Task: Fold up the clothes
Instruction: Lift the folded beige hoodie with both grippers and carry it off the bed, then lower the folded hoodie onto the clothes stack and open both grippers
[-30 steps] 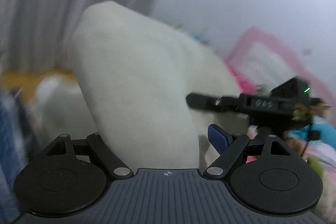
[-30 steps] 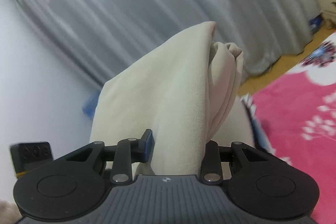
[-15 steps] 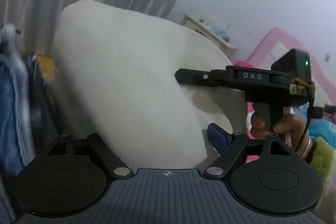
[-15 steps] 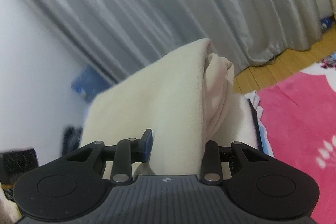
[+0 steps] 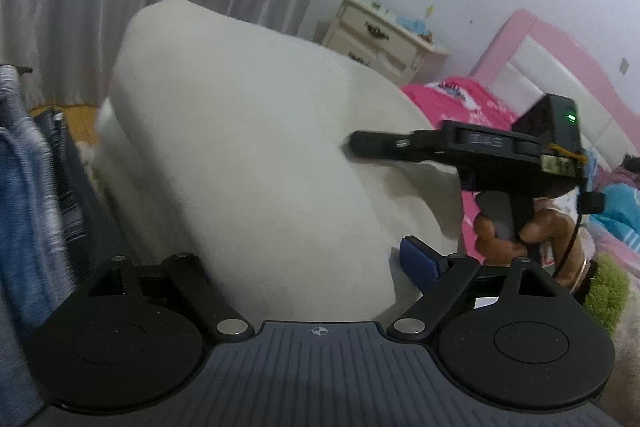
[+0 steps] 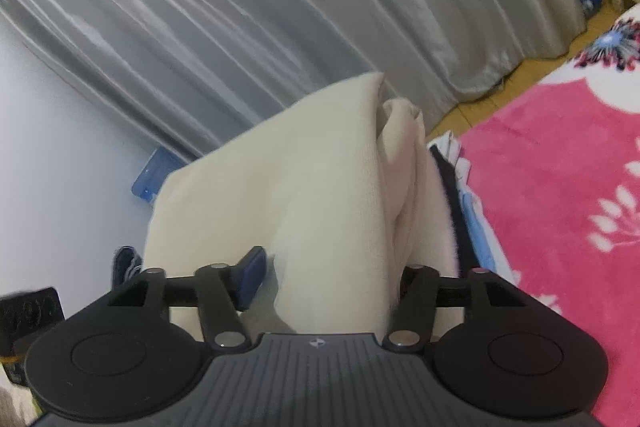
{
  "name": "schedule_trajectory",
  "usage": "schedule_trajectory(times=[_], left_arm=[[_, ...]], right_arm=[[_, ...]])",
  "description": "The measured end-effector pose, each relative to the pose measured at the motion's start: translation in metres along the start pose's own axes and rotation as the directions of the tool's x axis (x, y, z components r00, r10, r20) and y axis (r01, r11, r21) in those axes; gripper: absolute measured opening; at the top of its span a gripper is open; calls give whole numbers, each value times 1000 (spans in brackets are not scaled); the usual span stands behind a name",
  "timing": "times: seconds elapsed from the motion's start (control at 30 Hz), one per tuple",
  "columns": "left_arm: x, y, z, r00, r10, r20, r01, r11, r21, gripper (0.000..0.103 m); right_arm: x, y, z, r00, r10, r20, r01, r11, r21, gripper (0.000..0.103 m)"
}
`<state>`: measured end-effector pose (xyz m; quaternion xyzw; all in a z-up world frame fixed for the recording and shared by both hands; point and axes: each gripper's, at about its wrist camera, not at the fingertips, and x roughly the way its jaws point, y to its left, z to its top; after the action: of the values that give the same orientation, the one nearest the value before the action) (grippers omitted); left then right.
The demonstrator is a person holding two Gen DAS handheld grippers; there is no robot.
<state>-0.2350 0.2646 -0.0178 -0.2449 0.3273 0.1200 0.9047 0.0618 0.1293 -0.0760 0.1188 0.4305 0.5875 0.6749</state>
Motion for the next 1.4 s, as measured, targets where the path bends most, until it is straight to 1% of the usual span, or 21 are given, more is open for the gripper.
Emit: schedule_trajectory(times=[0.07, 0.17, 0.27, 0.37, 0.43, 0.5, 0.53, 0.57, 0.6, 0.67, 0.73, 0.8, 0.87, 0.93, 1.0, 1.03, 1.07, 1.13, 1.23, 1.33, 1.4], left_arm=[[-10, -1, -1, 1000, 6, -24, -5, 999, 35, 90], [-26, -4, -1, 998, 4, -58, 1, 998, 71, 90], [-44, -8, 0, 997, -9, -72, 15, 996, 92, 88], [-61, -19, 10, 999, -26, -24, 29, 987, 157, 87], [-69, -28, 19, 999, -41, 23, 35, 977, 211, 89], [-71, -36, 31, 995, -57, 81, 34, 964, 262, 91], [-65, -38, 39, 993, -46, 111, 13, 959, 282, 91], [-56, -39, 48, 990, -28, 141, -16, 954, 300, 91], [-46, -40, 57, 985, -11, 172, -45, 947, 317, 91], [-25, -32, 72, 979, 71, 191, -128, 944, 306, 91], [-3, -23, 87, 967, 160, 200, -214, 934, 286, 87], [21, -8, 99, 955, 252, 159, -282, 935, 214, 84], [38, 6, 99, 946, 299, 125, -318, 932, 173, 81], [48, 9, 90, 936, 330, 123, -349, 916, 196, 83], [56, 5, 76, 927, 349, 138, -374, 889, 264, 86], [61, 3, 68, 923, 356, 147, -385, 873, 300, 87], [66, 3, 65, 921, 360, 147, -389, 867, 311, 88], [73, 5, 62, 922, 360, 142, -387, 867, 316, 89], [68, 3, 68, 926, 353, 134, -377, 874, 306, 89], [56, -16, 82, 946, 279, 167, -319, 892, 320, 85], [52, -32, 90, 958, 215, 192, -271, 897, 348, 85]], right_arm=[[-17, 1, -4, 999, -9, 35, 10, 1000, -23, 82], [-59, 1, -14, 992, -41, 117, 47, 998, -51, 82], [-95, -1, -26, 975, -95, 203, 106, 993, -44, 82], [-124, 8, -52, 953, -144, 265, 165, 984, -60, 77], [-130, 15, -74, 944, -199, 263, 229, 969, -89, 72], [-129, 21, -98, 933, -259, 249, 294, 949, -117, 62], [-125, 25, -107, 931, -274, 243, 310, 943, -124, 60], [-123, 31, -112, 928, -275, 252, 315, 940, -134, 55], [-121, 38, -116, 924, -273, 267, 319, 937, -145, 53], [-116, 54, -120, 921, -251, 299, 314, 931, -185, 54], [-108, 74, -117, 923, -197, 330, 289, 922, -259, 54], [-100, 94, -115, 924, -140, 356, 265, 905, -333, 53], [-92, 114, -112, 923, -81, 377, 243, 882, -405, 53], [-68, 115, -115, 941, -83, 327, 229, 869, -438, 55], [-28, 98, -122, 971, -151, 183, 218, 871, -440, 56], [-11, 87, -127, 973, -186, 139, 228, 875, -426, 59], [-6, 79, -130, 974, -189, 128, 225, 888, -400, 62], [-4, 67, -133, 978, -166, 123, 199, 918, -342, 62], [-2, 73, -129, 971, -208, 116, 236, 906, -352, 65], [-7, 81, -137, 965, -234, 116, 260, 899, -351, 68], [-11, 83, -144, 963, -241, 120, 268, 901, -342, 68]])
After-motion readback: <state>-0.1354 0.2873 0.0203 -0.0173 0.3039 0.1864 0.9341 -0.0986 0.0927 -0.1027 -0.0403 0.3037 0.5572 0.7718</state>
